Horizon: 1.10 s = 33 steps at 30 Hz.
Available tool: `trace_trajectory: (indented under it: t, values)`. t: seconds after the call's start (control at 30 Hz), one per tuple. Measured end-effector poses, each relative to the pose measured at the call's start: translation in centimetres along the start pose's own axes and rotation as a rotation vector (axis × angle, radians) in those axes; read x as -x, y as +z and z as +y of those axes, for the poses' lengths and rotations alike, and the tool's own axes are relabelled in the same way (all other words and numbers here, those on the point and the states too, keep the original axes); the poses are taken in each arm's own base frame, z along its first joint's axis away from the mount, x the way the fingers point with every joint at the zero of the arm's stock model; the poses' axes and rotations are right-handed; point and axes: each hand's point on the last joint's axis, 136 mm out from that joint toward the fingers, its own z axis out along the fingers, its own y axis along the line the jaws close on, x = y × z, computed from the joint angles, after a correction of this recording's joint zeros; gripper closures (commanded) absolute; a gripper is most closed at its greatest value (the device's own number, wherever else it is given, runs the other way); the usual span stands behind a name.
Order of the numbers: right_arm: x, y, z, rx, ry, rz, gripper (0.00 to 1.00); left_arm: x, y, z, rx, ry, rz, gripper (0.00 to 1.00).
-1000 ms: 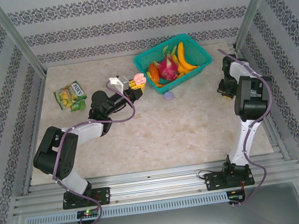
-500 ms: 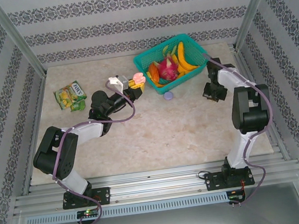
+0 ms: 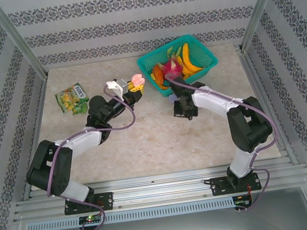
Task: Insert wireless bluetooth earbuds into charging case
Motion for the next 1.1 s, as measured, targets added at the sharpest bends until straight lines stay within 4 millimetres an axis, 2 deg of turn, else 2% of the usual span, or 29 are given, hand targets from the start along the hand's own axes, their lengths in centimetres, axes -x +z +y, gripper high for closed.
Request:
trace_trajectory:
  t: [0.1,0.2,0.33,0.5,0.67,0.83,1.1]
  values:
    - [-1.9,1.0,3.1,0.024,-0.062,0.023,0.91,0.5,-0.8,0.0,0.028,0.019,0.007,1.0]
    - [-3.3,2.5,5.3,0.041,-0.099,0.047,0.91,1.0,-2.0,0.2,0.066,0.038,0.014,1.0]
    - [-4.8,4.2,7.3,0.053,-0.138,0.073,0.9,1.2,-3.6,0.6,0.124,0.053,0.026,1.0]
    - [-5.5,4.4,9.9,0.093,-0.188,0.057,0.85,0.9,-5.2,1.1,0.187,0.062,0.05,1.0]
    - [-6.2,4.6,10.2,0.096,-0.211,0.059,0.67,0.4,-6.2,1.2,0.22,0.058,0.071,1.0]
    - [-6.2,4.3,10.0,0.101,-0.209,0.05,0.58,0.6,-7.0,1.1,0.24,0.069,0.076,1.0]
    - [-4.8,0.2,10.1,0.141,-0.172,-0.042,0.46,1.2,-8.0,1.2,0.276,0.086,0.07,1.0]
